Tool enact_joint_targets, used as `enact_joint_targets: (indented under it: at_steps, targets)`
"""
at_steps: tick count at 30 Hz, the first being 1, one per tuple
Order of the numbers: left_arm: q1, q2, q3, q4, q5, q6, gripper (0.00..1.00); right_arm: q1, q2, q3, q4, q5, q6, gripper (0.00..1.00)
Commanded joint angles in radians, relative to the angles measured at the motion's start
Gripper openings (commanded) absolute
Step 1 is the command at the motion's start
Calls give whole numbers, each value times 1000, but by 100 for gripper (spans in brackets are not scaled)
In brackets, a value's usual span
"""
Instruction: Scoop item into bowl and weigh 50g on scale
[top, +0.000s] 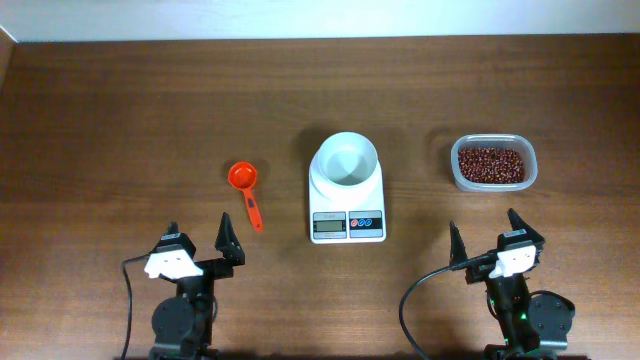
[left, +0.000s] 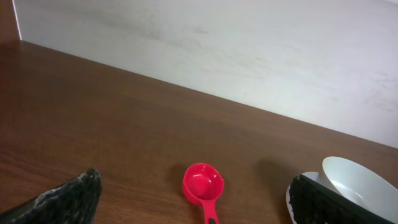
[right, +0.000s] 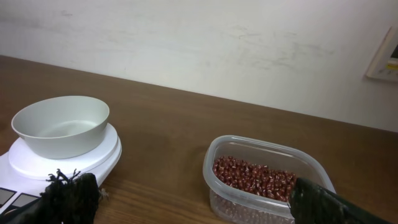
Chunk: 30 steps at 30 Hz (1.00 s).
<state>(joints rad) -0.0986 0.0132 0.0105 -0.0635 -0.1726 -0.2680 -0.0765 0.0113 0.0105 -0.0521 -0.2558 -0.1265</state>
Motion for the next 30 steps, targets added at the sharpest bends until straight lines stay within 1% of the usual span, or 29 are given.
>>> enact_joint_targets:
  at_steps: [1, 3, 6, 8, 9, 10, 14, 16, 17, 19, 22, 23, 24, 27, 30]
  targets:
    - [5, 0, -2, -2, -8, 16, 99, 5, -5, -5, -4, 2, 11, 99]
    - [5, 0, -2, -1, -8, 16, 99, 5, -5, -5, -4, 2, 11, 99]
    - [5, 0, -1, 66, -7, 16, 99, 5, -5, -5, -4, 2, 11, 99]
    - [5, 0, 3, 127, 43, 27, 99, 5, -5, -5, -4, 2, 11, 99]
    - [5, 0, 27, 116, 85, 62, 99, 5, -5, -5, -4, 1, 11, 99]
    - [5, 0, 43, 99, 103, 64, 99, 5, -5, -5, -4, 1, 11, 99]
    - [5, 1, 229, -96, 124, 65, 99, 5, -5, -5, -4, 2, 11, 99]
    - [5, 30, 370, -205, 125, 64, 99, 5, -5, -5, -4, 2, 11, 99]
    - [5, 85, 494, -296, 125, 64, 99, 5, -5, -5, -4, 2, 11, 99]
    - [5, 180, 643, -409, 125, 64, 99, 5, -5, -5, -4, 2, 11, 99]
    - [5, 411, 924, -622, 125, 64, 99, 5, -5, -5, -4, 1, 11, 99]
    - [5, 467, 987, -672, 125, 64, 99, 5, -5, -5, -4, 1, 11, 99]
    - [5, 582, 1111, -777, 125, 65, 99, 5, -5, -5, -4, 2, 11, 99]
    - [5, 864, 1384, -1030, 125, 65, 99, 5, -5, -5, -4, 2, 11, 99]
    - [5, 1078, 1538, -1180, 126, 64, 99, 5, -5, -5, -4, 2, 11, 99]
